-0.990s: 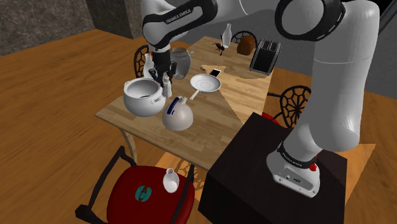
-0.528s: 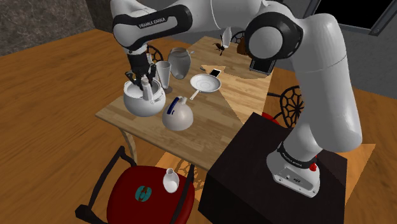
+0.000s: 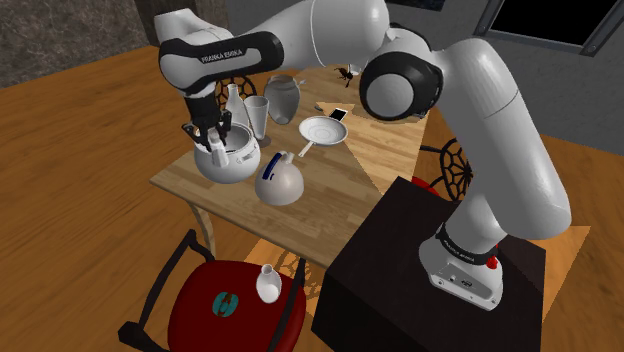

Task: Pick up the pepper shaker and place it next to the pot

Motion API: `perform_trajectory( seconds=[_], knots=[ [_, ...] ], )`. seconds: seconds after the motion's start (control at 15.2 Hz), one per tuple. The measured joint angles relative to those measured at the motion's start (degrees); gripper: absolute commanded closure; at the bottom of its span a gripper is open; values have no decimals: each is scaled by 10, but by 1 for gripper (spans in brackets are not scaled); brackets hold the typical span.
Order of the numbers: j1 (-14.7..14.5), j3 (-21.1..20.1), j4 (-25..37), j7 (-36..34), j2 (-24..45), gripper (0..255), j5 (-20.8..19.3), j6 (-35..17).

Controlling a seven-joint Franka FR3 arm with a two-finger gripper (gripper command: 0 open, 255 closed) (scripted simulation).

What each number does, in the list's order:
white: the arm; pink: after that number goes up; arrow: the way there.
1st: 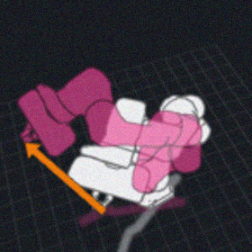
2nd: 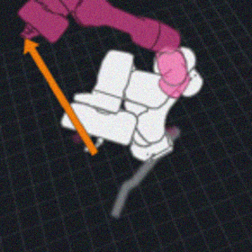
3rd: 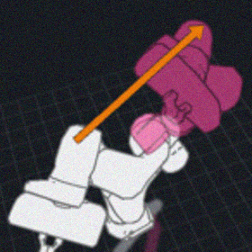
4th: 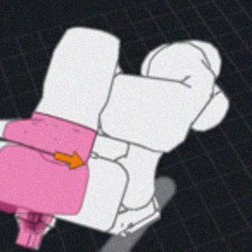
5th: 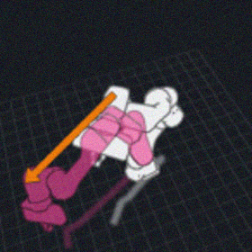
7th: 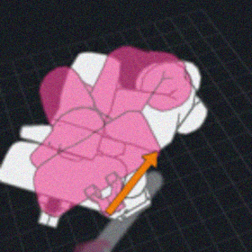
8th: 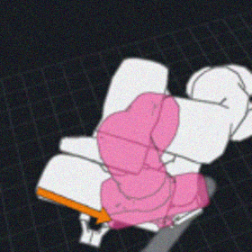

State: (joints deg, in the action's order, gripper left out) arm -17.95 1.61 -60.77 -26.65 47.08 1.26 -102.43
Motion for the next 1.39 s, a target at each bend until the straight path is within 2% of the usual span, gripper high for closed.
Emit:
perform_trajectory(
  seconds=[0.66, 1.39],
  knots=[
    [0, 0, -36, 0, 25, 255, 1, -61],
    [-1, -1, -49, 0, 66, 255, 1, -116]
  ],
)
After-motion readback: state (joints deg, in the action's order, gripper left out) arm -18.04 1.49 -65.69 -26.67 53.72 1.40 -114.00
